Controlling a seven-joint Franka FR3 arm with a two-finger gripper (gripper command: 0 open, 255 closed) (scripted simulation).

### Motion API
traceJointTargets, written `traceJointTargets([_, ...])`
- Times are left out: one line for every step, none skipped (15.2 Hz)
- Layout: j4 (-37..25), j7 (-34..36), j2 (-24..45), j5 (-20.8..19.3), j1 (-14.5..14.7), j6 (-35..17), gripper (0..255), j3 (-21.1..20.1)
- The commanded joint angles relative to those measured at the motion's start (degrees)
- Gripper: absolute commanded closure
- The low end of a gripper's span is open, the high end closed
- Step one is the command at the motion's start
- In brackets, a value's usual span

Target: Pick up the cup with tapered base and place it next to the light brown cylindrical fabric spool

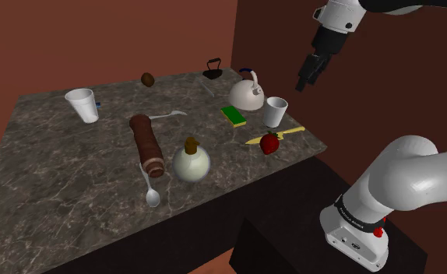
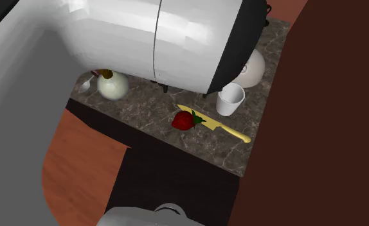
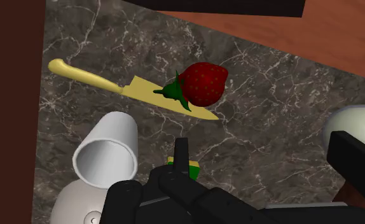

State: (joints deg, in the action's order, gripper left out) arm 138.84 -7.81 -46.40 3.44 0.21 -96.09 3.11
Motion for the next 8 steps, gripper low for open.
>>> traceJointTargets([0.0, 0.0, 0.0, 0.0, 0.0, 0.0, 0, 0.0])
traceJointTargets([0.4, -1.2, 1.1, -0.5, -0.2, -1.4, 0, 0.9])
traceJointTargets([0.7, -2.4, 2.4, -1.0, -0.4, -2.9, 0, 1.9])
traceJointTargets([0.9, -3.6, 3.7, -1.5, -0.6, -4.3, 0, 2.8])
traceJointTargets([1.1, -4.9, 5.1, -1.9, -0.8, -5.7, 0, 3.8])
traceJointTargets([1.1, -6.1, 6.5, -2.3, -1.0, -7.2, 0, 4.7])
traceJointTargets([1.1, -7.3, 8.1, -2.7, -1.2, -8.6, 0, 5.6])
traceJointTargets([1.0, -8.5, 9.7, -3.0, -1.3, -10.0, 0, 6.6])
